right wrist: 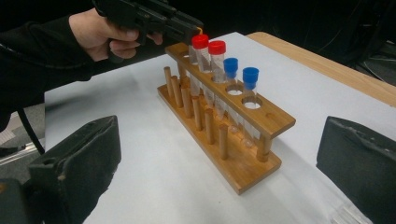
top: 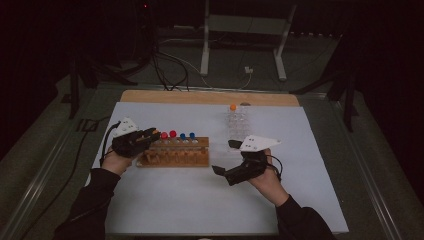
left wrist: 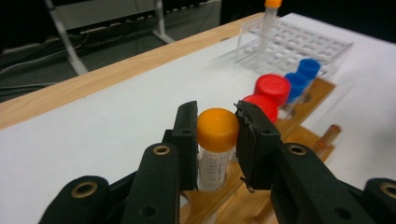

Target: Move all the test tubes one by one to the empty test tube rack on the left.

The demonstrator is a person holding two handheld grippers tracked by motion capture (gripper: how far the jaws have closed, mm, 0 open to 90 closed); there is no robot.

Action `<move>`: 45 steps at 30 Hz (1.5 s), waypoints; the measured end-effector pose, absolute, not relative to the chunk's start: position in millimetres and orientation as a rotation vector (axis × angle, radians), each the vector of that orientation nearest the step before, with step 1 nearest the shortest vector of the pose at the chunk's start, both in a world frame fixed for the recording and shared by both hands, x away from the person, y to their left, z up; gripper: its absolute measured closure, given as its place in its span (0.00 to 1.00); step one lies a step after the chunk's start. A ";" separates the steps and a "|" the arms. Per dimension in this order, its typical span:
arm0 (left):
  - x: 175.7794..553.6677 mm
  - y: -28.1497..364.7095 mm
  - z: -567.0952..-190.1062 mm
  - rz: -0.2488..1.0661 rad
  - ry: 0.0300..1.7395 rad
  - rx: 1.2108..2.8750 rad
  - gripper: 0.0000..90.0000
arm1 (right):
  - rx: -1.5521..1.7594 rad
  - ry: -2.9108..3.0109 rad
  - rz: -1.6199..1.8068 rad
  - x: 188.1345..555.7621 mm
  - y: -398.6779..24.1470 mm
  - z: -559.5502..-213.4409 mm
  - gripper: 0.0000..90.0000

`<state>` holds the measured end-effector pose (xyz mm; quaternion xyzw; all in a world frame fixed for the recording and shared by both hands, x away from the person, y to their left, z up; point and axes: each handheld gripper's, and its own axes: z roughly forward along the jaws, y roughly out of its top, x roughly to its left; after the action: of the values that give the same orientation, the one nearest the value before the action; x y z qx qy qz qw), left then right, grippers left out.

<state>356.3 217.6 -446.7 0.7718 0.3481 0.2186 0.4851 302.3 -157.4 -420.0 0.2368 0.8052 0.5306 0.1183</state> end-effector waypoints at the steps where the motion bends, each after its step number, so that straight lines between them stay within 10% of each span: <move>1: 356.2 217.7 -447.2 0.528 0.848 1.877 0.80 | 0.695 2.357 1.554 302.3 -157.7 -419.9 0.00; 14: 355.8 221.2 -450.1 0.479 0.841 1.906 0.78 | 0.699 2.357 1.552 304.2 -159.7 -418.9 0.00; 21: 346.4 224.5 -434.8 0.447 0.791 1.918 0.30 | 0.722 2.306 1.542 318.4 -169.8 -409.9 0.00; 28: 338.4 220.0 -421.2 0.409 0.742 1.884 0.08 | 0.806 2.259 1.492 359.7 -185.1 -414.8 0.00; 45: 328.8 217.2 -408.1 0.416 0.673 1.828 0.05 | 1.045 2.233 1.234 464.7 -196.1 -452.5 0.57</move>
<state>328.8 217.2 -408.1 0.7703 0.2834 0.1752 0.5436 464.7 -196.1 -452.5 0.3721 0.7950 0.4393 0.1911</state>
